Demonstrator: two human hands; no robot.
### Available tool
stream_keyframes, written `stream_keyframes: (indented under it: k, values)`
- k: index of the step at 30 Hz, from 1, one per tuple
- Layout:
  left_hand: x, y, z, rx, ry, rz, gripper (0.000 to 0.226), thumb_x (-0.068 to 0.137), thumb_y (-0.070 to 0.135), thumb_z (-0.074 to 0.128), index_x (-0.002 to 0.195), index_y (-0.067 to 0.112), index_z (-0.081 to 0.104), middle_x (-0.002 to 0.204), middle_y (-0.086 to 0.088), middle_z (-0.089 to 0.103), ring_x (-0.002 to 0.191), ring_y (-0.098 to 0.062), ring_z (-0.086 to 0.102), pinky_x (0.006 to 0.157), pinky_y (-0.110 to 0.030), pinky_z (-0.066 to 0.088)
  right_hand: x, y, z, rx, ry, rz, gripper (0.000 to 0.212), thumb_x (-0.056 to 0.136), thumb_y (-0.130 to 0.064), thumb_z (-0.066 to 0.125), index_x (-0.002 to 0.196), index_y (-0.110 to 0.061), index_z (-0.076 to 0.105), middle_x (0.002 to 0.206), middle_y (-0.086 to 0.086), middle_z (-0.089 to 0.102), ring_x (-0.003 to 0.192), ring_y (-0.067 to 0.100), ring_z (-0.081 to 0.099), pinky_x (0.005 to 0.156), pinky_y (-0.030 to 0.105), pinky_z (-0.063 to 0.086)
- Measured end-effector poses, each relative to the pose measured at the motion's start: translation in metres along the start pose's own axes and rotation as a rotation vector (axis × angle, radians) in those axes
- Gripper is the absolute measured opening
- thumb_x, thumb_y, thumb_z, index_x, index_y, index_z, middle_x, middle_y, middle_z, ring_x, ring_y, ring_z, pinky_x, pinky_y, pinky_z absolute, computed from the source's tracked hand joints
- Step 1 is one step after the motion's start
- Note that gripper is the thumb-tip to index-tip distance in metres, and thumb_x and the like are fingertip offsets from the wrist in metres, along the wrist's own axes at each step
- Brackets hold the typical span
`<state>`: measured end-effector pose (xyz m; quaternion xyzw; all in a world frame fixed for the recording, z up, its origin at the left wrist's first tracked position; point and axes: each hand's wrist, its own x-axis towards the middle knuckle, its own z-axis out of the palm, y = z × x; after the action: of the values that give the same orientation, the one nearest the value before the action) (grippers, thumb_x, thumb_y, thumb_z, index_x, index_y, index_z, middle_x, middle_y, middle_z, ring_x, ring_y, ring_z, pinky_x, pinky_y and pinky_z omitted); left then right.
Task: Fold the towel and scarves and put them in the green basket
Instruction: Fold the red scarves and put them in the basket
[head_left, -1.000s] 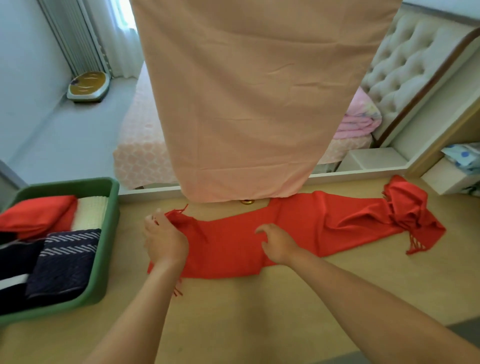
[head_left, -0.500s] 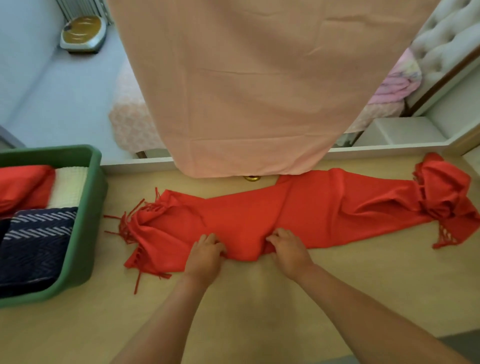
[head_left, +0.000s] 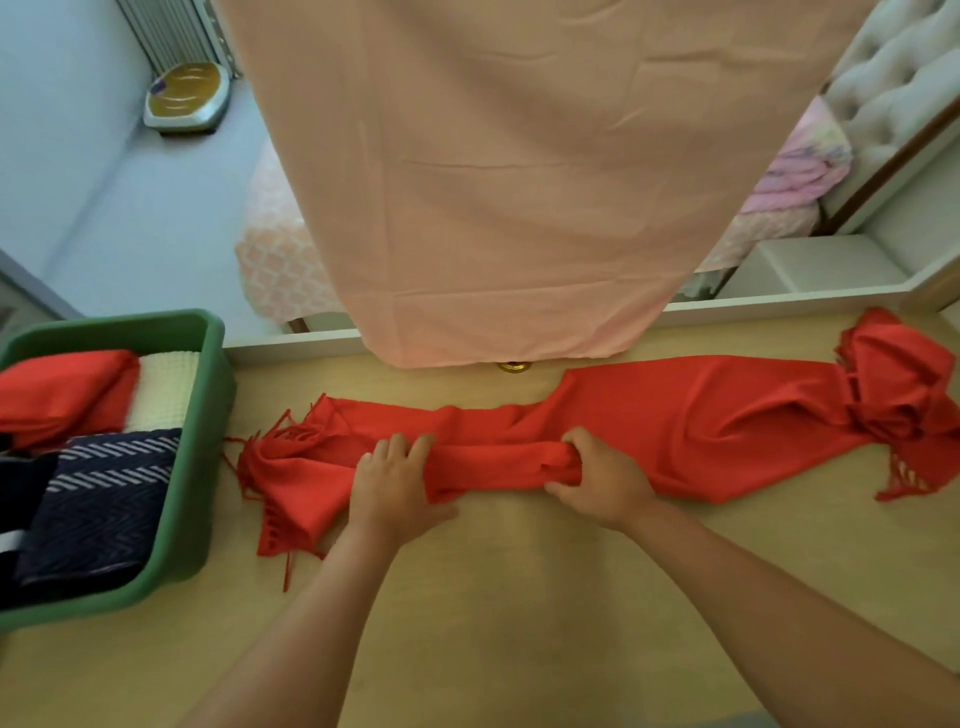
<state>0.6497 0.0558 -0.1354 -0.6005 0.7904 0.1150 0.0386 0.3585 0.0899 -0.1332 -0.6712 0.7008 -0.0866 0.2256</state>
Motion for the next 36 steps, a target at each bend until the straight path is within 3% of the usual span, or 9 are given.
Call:
stream_keyframes:
  k: [4, 9, 11, 14, 17, 21, 25, 31, 36]
  values:
    - [-0.011, -0.002, 0.010, -0.105, -0.041, -0.011, 0.043, 0.081, 0.008, 0.056, 0.117, 0.030, 0.051, 0.108, 0.002, 0.049, 0.101, -0.026, 0.057, 0.070, -0.038, 0.048, -0.005, 0.012, 0.008, -0.034, -0.049, -0.025, 0.026, 0.077, -0.015, 0.060, 0.101, -0.026, 0.061, 0.098, -0.002, 0.058, 0.092, 0.028, 0.063, 0.074, 0.036, 0.046]
    - [-0.002, -0.005, -0.002, 0.044, -0.518, -0.015, 0.034, 0.094, 0.030, 0.039, 0.117, 0.026, 0.065, 0.127, 0.000, 0.061, 0.120, -0.025, 0.057, 0.095, -0.036, 0.045, -0.011, 0.003, 0.003, -0.083, -0.725, 0.053, 0.027, 0.076, -0.013, 0.054, 0.094, -0.011, 0.074, 0.086, 0.005, 0.068, 0.080, 0.018, 0.058, 0.064, 0.026, 0.038]
    - [0.007, 0.001, -0.010, 0.039, -0.502, -0.042, 0.043, 0.095, 0.040, 0.036, 0.112, 0.017, 0.068, 0.120, -0.005, 0.064, 0.114, -0.028, 0.059, 0.091, -0.037, 0.045, -0.009, 0.000, 0.004, -0.040, -0.819, 0.068, 0.025, 0.082, -0.024, 0.058, 0.092, -0.012, 0.076, 0.087, 0.006, 0.071, 0.077, 0.021, 0.061, 0.069, 0.029, 0.045]
    - [0.027, 0.011, -0.001, -0.167, -0.223, 0.026, 0.033, 0.096, 0.030, 0.040, 0.093, 0.012, 0.067, 0.104, -0.007, 0.065, 0.103, -0.030, 0.061, 0.083, -0.035, 0.048, 0.005, 0.005, 0.007, 0.066, -0.472, 0.112, 0.026, 0.084, -0.037, 0.052, 0.086, -0.022, 0.074, 0.089, -0.004, 0.073, 0.083, 0.013, 0.066, 0.077, 0.030, 0.050]
    - [0.039, 0.027, 0.020, -0.246, -0.228, 0.185, 0.029, 0.097, 0.027, 0.046, 0.122, 0.018, 0.060, 0.129, -0.004, 0.053, 0.125, -0.027, 0.047, 0.101, -0.039, 0.042, 0.023, 0.012, 0.011, -0.048, -0.182, 0.016, 0.021, 0.086, -0.035, 0.050, 0.099, -0.029, 0.066, 0.107, -0.002, 0.062, 0.106, 0.021, 0.059, 0.091, 0.035, 0.047]
    - [0.048, 0.027, 0.038, -0.027, -0.259, -0.041, 0.062, 0.100, 0.055, 0.028, 0.156, 0.034, 0.011, 0.165, 0.005, 0.002, 0.151, -0.025, 0.003, 0.116, -0.054, 0.019, 0.036, 0.020, 0.014, -0.186, -0.263, 0.091, 0.065, 0.092, -0.035, 0.054, 0.152, -0.026, 0.030, 0.158, 0.007, 0.024, 0.143, 0.030, 0.026, 0.114, 0.049, 0.031]
    - [0.065, 0.000, 0.042, -0.008, -0.277, -0.282, 0.069, 0.097, 0.063, 0.020, 0.154, 0.036, -0.008, 0.164, 0.000, -0.015, 0.150, -0.030, -0.013, 0.115, -0.063, 0.005, 0.045, 0.033, 0.022, -0.272, -0.294, 0.064, 0.080, 0.095, -0.047, 0.050, 0.158, -0.027, 0.006, 0.166, 0.003, -0.008, 0.153, 0.021, -0.004, 0.121, 0.053, 0.012]
    - [0.058, 0.005, 0.048, -0.173, 0.059, -0.122, 0.060, 0.098, 0.040, 0.047, 0.153, 0.024, 0.031, 0.161, -0.009, 0.022, 0.147, -0.032, 0.017, 0.116, -0.053, 0.017, 0.060, 0.026, 0.030, -0.285, -0.289, 0.112, 0.074, 0.100, -0.046, 0.037, 0.158, -0.027, -0.005, 0.165, 0.004, -0.018, 0.152, 0.022, -0.014, 0.121, 0.057, 0.001]
    - [0.016, 0.000, 0.046, -0.175, 0.237, -0.032, 0.035, 0.086, 0.033, 0.042, 0.111, 0.018, 0.061, 0.109, -0.003, 0.053, 0.097, -0.029, 0.052, 0.077, -0.041, 0.044, 0.049, 0.000, 0.037, -0.416, -0.117, 0.051, 0.074, 0.092, -0.031, 0.047, 0.157, -0.015, 0.018, 0.164, 0.018, 0.006, 0.152, 0.035, 0.002, 0.121, 0.057, 0.006]
